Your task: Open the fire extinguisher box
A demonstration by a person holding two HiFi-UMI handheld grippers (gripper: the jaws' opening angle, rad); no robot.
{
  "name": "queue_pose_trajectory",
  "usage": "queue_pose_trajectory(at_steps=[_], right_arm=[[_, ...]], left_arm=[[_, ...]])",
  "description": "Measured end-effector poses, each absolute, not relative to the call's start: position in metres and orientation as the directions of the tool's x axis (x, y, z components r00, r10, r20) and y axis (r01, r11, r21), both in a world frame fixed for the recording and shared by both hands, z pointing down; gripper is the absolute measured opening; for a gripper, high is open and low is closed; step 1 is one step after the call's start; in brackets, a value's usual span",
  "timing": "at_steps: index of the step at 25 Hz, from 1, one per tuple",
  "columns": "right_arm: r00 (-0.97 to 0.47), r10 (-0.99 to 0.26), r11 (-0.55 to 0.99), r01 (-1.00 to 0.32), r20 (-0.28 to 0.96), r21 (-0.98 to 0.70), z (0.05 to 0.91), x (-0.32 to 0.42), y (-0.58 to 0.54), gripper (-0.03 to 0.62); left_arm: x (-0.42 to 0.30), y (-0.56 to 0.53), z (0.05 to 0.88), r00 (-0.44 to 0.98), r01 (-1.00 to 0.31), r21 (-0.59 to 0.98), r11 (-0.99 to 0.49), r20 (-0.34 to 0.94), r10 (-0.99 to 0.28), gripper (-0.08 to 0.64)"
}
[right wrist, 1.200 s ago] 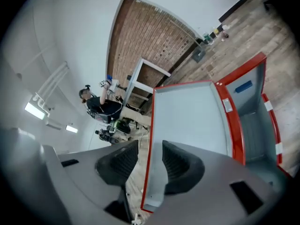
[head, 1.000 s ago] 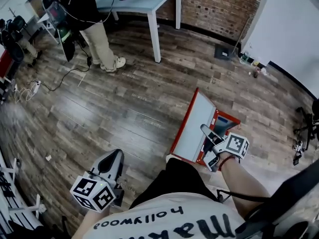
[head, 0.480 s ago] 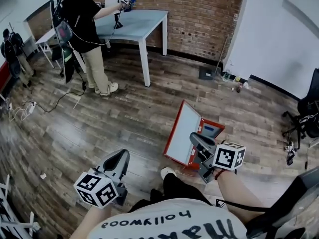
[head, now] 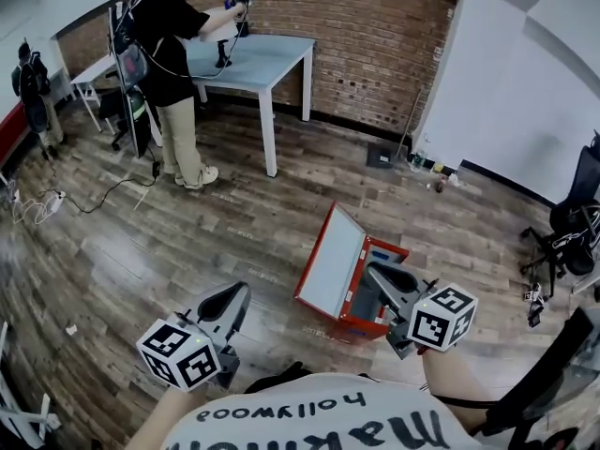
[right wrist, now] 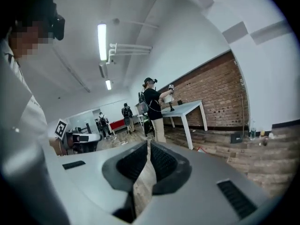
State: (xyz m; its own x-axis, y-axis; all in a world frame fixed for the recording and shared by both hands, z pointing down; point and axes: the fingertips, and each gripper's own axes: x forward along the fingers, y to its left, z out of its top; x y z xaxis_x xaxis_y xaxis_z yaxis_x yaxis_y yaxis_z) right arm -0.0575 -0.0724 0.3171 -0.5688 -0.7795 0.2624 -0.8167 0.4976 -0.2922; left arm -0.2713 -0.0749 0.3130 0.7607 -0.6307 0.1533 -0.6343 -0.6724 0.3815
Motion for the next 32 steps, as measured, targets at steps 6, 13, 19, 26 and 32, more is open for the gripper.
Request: queue_pose_trajectory(at_steps=[6,13,19,26,32], right_arm=[[-0.517,-0.804,0.434,-0.848,0.293,-0.303,0.323,-0.001,-0.063,0.026],[-0.497,-0.797,0.415,-0.863,0.343,-0.287,0.339,0.045,-0.055,0.018],[-0.509,-0.786,0.438,-0.859,0.352,-0.266,0.341,0.052,-0.055,0.011],[-0.522,-0.761,0.457,-0.853,0.386,-0.254,0.350,0.054,-0.051,0.011],[-0.516,-0.766,0.443,-0.856,0.384,-0.268,0.351,0.057,-0.051,0.011]], left_arm=[[-0.272,-0.076,0.334,0.703,-0.690,0.429,-0.583,0.203,-0.682,0.006],[-0.245,-0.082,0.345,0.677,-0.718,0.426,-0.550,0.245,-0.694,0.006],[-0.226,-0.078,0.345,0.681,-0.719,0.411,-0.560,0.256,-0.686,0.006],[-0.223,-0.074,0.346,0.674,-0.726,0.411,-0.551,0.266,-0.689,0.006],[-0.227,-0.073,0.347,0.668,-0.731,0.411,-0.544,0.272,-0.692,0.006]])
